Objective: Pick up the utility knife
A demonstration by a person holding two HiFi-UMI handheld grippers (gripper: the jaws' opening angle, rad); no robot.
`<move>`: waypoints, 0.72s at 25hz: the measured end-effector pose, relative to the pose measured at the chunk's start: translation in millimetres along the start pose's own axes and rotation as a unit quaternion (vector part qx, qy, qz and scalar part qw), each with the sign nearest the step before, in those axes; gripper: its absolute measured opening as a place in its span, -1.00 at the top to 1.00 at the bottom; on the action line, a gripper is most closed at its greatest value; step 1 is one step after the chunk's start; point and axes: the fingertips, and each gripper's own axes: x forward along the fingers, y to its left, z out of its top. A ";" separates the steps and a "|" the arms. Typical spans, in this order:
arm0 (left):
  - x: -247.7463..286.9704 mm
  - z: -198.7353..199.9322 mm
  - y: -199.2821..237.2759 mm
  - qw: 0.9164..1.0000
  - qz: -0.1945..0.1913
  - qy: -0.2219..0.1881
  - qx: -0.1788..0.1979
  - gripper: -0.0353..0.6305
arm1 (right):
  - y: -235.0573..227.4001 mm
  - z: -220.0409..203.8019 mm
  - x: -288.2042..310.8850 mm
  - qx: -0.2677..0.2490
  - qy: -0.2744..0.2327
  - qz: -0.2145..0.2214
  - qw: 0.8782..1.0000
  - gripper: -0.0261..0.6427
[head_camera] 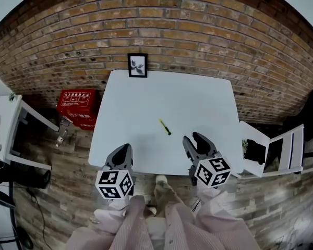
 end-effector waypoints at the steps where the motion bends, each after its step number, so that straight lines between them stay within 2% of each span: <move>1: 6.3 -1.1 0.6 1.000 0.002 0.004 -0.002 0.91 | -3.4 -1.1 6.9 0.000 0.005 0.003 1.000 0.48; 13: 66.0 -29.0 8.9 0.997 0.027 0.052 -0.044 0.91 | -24.7 -37.9 79.2 0.004 0.084 0.050 0.995 0.47; 18: 83.7 -41.7 10.1 0.996 0.031 0.074 -0.048 0.91 | -30.6 -60.3 102.2 0.008 0.118 0.066 0.991 0.48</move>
